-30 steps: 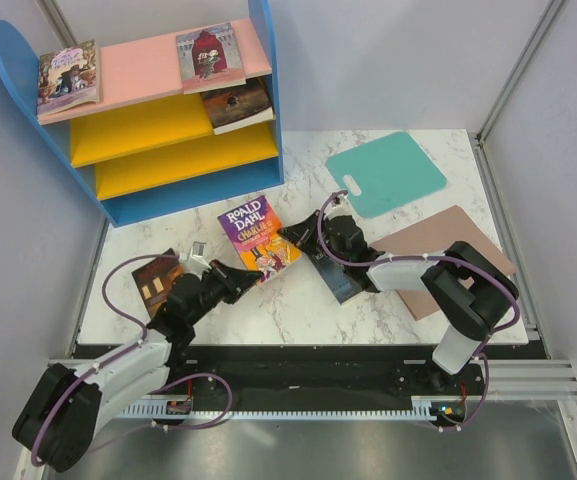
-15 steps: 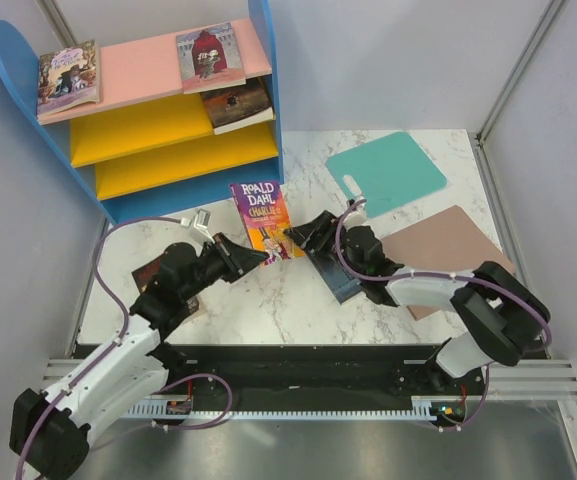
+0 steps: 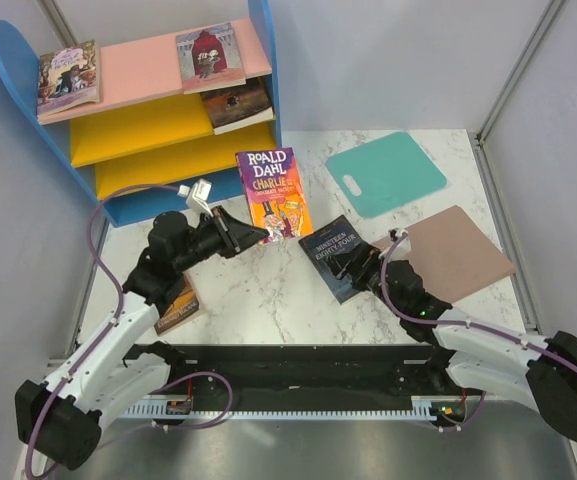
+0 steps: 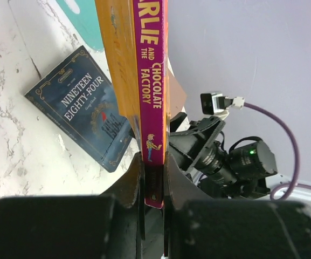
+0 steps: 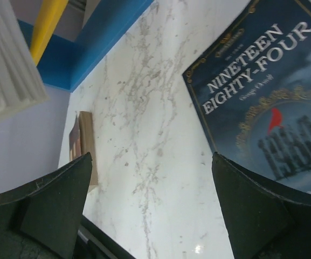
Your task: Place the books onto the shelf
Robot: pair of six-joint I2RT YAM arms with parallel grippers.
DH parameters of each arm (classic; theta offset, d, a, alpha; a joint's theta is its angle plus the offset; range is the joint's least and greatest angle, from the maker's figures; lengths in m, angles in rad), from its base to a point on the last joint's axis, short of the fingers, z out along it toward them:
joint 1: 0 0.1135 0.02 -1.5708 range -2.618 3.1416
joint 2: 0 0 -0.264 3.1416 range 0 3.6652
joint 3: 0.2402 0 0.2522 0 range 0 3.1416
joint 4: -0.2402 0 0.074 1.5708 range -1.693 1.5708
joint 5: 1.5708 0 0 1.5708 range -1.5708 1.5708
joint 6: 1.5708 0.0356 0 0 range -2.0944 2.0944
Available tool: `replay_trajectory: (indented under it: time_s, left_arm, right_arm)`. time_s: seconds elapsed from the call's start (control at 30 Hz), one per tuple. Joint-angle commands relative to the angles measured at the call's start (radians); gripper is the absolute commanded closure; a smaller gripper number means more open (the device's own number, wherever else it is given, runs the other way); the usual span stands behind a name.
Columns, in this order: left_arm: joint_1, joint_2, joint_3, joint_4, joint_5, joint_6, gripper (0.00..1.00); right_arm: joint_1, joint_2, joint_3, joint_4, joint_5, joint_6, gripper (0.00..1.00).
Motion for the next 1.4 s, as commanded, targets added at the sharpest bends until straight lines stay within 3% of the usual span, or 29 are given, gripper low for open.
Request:
replay_trajectory:
  time_s: [0.0,0.1,0.23,0.33,0.67,1.37]
  left_arm:
    - [0.069,0.021,0.064,0.127,0.114,0.058,0.98]
    - [0.150,0.067,0.055,0.211,0.203,0.003,0.98]
    - [0.256,0.127,0.015,0.473,0.322,-0.161,0.98]
    - [0.291,0.184,0.062,0.504,0.378,-0.169,0.98]
    - [0.396,0.331,0.089,0.771,0.484,-0.356,0.98]
    - [0.497,0.681,0.401,0.877,0.598,-0.623,0.98]
  right_arm:
    - [0.007,-0.010,-0.071,-0.043,0.077,-0.028,0.02]
    - [0.005,0.080,-0.046,-0.015,0.049,-0.056,0.02]
    - [0.005,0.217,-0.006,0.064,0.006,-0.068,0.02]
    - [0.005,0.306,0.004,0.109,-0.023,-0.067,0.02]
    - [0.005,0.326,0.008,0.115,-0.025,-0.079,0.02]
    - [0.005,0.346,0.017,0.106,-0.031,-0.077,0.02]
